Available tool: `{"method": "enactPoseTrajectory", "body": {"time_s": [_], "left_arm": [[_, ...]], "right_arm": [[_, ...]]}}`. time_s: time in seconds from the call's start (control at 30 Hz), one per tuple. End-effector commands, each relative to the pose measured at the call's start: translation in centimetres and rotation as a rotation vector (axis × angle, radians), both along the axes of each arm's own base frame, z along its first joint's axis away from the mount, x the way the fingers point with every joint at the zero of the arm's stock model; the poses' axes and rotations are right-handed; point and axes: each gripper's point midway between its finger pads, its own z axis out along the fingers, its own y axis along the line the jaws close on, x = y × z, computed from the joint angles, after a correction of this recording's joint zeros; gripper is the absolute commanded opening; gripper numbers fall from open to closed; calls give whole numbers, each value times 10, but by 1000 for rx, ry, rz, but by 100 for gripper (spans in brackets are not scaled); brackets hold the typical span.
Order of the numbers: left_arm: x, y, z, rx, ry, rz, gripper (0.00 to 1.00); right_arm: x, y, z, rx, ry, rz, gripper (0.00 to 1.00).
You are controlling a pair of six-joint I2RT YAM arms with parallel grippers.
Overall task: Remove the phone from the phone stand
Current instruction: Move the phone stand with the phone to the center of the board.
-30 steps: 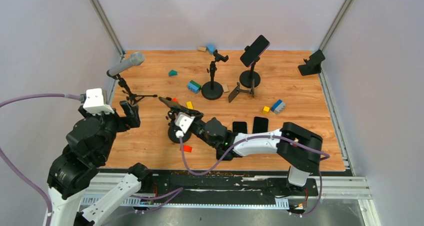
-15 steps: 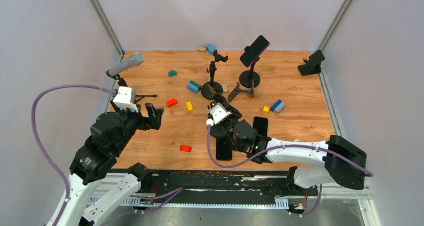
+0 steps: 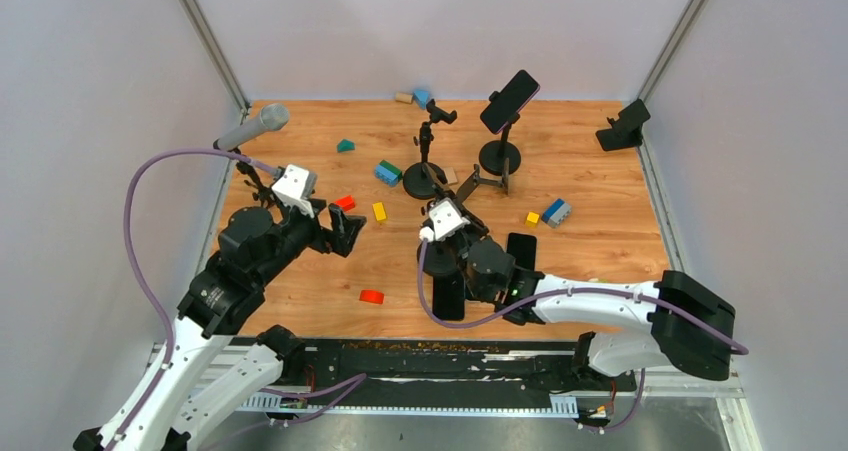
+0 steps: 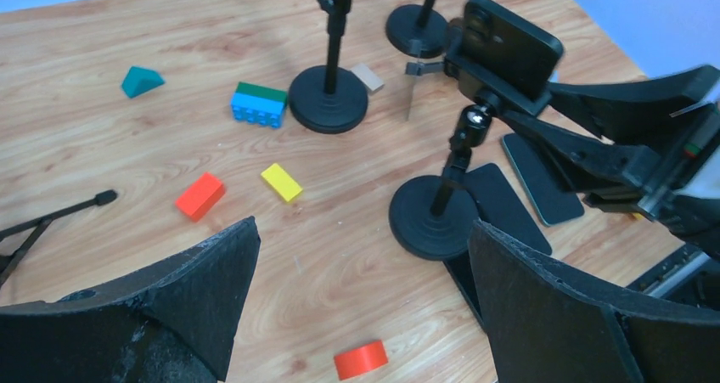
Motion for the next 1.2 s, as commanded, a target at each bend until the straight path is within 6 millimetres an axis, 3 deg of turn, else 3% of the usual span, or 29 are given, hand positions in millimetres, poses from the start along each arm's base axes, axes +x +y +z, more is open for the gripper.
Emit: {"method": "enactPoseTrajectory", "body": {"time_s": [0.0, 0.23, 0.47, 0.63, 0.77, 0.87, 0.97, 1.17], "left_arm": [[0, -22, 10, -23, -93, -131, 100], [-1, -17, 18, -9, -132, -120, 100], [-18, 13, 18, -9, -167, -24, 100], [-27, 30, 11, 31, -163, 19, 100], [-26, 31, 3, 49, -153, 23, 100], [-23, 29, -4, 50, -140, 22, 100], [-20, 25, -6, 47, -136, 16, 100], [-14, 20, -9, 59, -128, 4, 100]], "right_arm": [[7, 19, 23, 99, -18, 18, 2], [29, 49, 62, 158, -62, 54, 0], [49, 85, 82, 173, -107, 69, 0], [47, 88, 61, 201, -68, 80, 0], [29, 85, 33, 181, -42, 129, 1], [9, 84, 11, 148, -24, 165, 11], [3, 76, -7, 137, 7, 147, 23], [-4, 73, -5, 136, 10, 172, 40]]}}
